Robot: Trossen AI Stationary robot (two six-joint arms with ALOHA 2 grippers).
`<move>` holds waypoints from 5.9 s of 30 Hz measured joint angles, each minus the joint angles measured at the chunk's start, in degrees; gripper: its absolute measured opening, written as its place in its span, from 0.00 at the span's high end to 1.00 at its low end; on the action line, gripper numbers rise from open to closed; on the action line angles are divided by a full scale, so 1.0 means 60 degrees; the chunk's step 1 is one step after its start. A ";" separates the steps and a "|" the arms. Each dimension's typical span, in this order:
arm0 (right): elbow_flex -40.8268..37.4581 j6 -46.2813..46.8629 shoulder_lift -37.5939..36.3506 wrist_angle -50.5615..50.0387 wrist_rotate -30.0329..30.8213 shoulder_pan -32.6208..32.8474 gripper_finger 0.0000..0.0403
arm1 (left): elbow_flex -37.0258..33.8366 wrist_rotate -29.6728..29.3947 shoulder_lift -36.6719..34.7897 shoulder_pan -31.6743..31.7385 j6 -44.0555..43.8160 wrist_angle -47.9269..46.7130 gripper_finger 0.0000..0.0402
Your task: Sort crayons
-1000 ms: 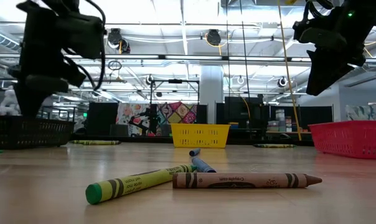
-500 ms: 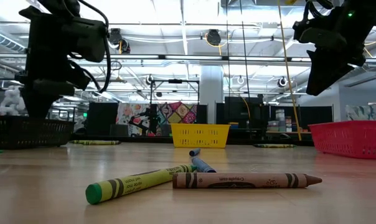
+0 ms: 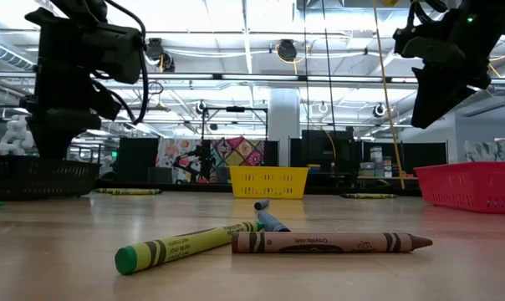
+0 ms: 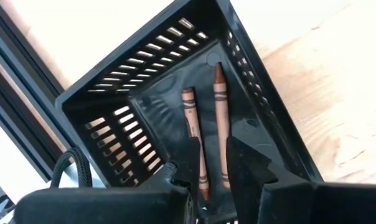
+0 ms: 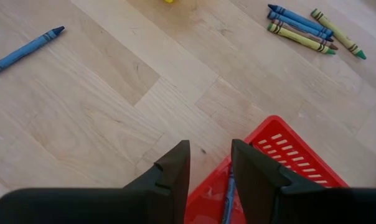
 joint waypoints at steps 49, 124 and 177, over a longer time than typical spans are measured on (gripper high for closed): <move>0.0004 -0.4206 0.1561 0.3848 -0.2505 -0.5713 0.74 | 0.1150 -0.1206 0.0000 -0.0346 0.3520 0.0512 0.82; 0.0004 -1.4300 0.2871 0.4502 -0.5321 -1.2692 0.74 | 0.1140 -0.0978 0.0004 -0.0339 0.3972 0.1115 0.82; 0.0044 -1.2590 0.4181 0.4807 -0.4778 -1.2568 0.99 | 0.1140 -0.0975 0.0000 -0.0339 0.4052 0.1107 0.82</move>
